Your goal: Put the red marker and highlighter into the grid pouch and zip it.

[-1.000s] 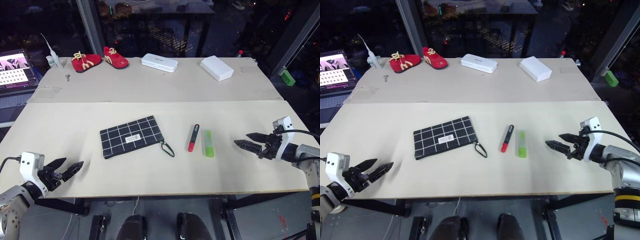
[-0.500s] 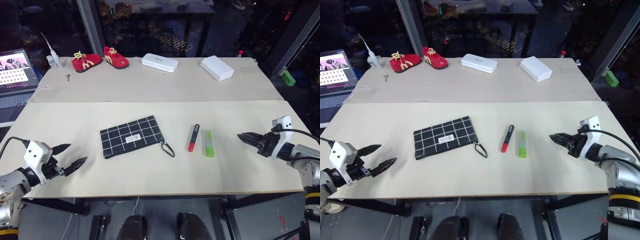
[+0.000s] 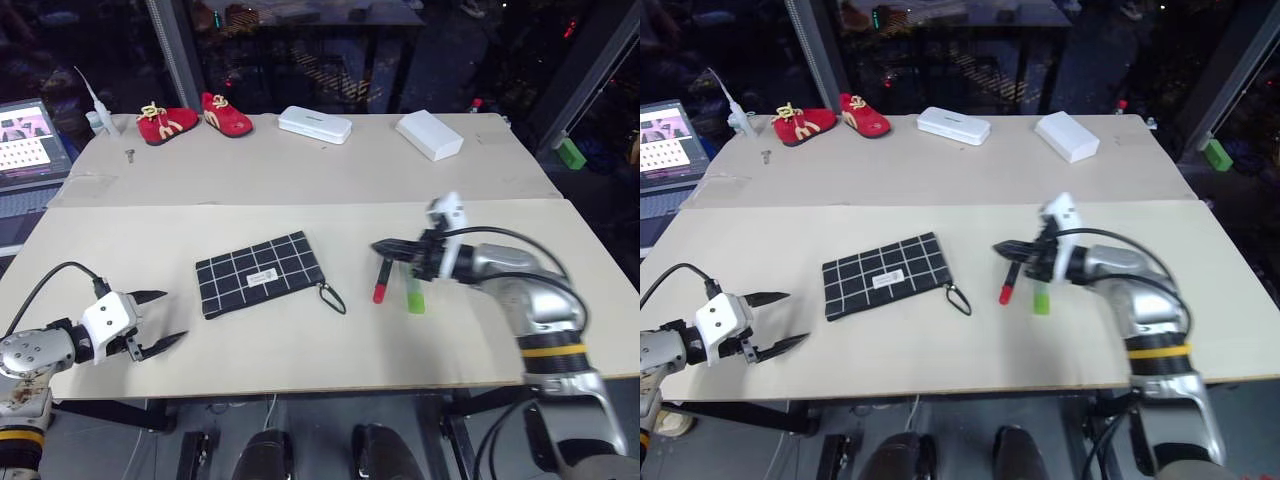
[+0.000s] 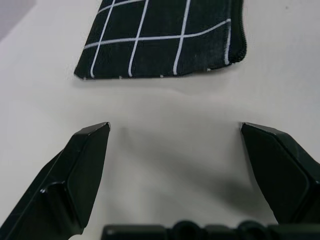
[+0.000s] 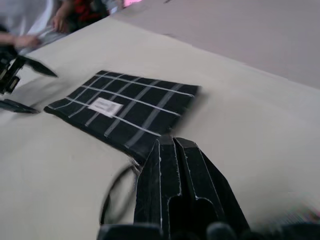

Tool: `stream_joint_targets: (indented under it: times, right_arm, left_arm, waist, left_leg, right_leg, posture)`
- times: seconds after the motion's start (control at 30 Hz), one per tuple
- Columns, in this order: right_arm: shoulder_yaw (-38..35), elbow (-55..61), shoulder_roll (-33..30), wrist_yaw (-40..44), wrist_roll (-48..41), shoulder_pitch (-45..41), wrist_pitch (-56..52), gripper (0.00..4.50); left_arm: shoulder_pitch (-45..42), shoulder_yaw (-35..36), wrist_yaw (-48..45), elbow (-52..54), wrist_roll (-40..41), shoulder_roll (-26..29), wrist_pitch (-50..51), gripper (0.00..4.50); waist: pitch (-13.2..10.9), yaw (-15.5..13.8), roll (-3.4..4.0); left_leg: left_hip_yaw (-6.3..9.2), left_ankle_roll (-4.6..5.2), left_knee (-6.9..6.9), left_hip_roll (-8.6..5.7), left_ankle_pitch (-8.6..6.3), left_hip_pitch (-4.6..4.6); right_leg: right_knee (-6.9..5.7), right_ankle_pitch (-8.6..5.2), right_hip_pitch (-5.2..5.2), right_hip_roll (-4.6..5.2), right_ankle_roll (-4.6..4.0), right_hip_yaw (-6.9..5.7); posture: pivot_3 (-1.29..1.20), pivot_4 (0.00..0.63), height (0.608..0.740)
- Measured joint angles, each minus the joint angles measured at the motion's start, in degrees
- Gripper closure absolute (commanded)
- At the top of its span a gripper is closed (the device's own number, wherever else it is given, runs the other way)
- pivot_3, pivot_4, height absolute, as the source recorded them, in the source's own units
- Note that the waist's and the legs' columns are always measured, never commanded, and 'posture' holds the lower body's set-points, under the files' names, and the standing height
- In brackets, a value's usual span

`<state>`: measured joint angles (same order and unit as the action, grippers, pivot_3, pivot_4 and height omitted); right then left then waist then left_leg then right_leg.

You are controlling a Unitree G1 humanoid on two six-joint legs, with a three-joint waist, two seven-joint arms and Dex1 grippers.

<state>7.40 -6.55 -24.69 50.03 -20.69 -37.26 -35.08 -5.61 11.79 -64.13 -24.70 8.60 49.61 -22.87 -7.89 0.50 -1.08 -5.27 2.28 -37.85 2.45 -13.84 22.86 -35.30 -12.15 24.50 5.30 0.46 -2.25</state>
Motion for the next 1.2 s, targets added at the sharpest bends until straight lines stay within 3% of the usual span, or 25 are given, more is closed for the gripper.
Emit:
stream_joint_targets:
  times: [0.3, 0.87, 1.2]
  right_arm:
    - [9.2, -14.6, 12.0, -7.9, 10.9, -9.6, 2.0, 4.41]
    - [17.3, -22.3, 11.8, -5.2, 23.7, -11.4, 12.7, 4.41]
    - [16.4, -24.6, 12.5, -5.2, 24.6, -11.7, 14.0, 4.41]
  left_arm:
    - [-7.5, -4.9, 0.3, -4.9, -1.8, -1.7, -4.4, 0.0]
    - [-9.4, -8.5, 1.6, -4.3, -2.4, -2.7, -4.5, 0.0]
    - [-18.3, -13.2, 9.6, -18.1, -11.6, -5.5, -24.7, 0.0]
  waist:
    - [0.0, -0.2, 0.02]
    - [0.0, 0.2, 0.02]
    - [0.1, -0.2, 0.1]
  left_leg:
    - [-0.23, -0.06, -0.03, -0.07, 0.05, 0.05]
    - [-0.3, -0.1, -0.03, -0.05, 0.06, -0.28]
    - [-0.32, -0.16, -0.03, -0.06, 0.1, -0.57]
  right_leg:
    - [-0.44, 0.0, 0.02, -0.03, 0.01, -0.09]
    - [-0.46, -0.05, -0.2, -0.04, 0.03, -0.09]
    - [-0.58, -0.13, -0.34, 0.02, -0.04, -0.08]
  posture:
    - [0.0, 0.15, 0.74]
    - [0.0, 0.15, 0.74]
    - [0.0, 0.15, 0.74]
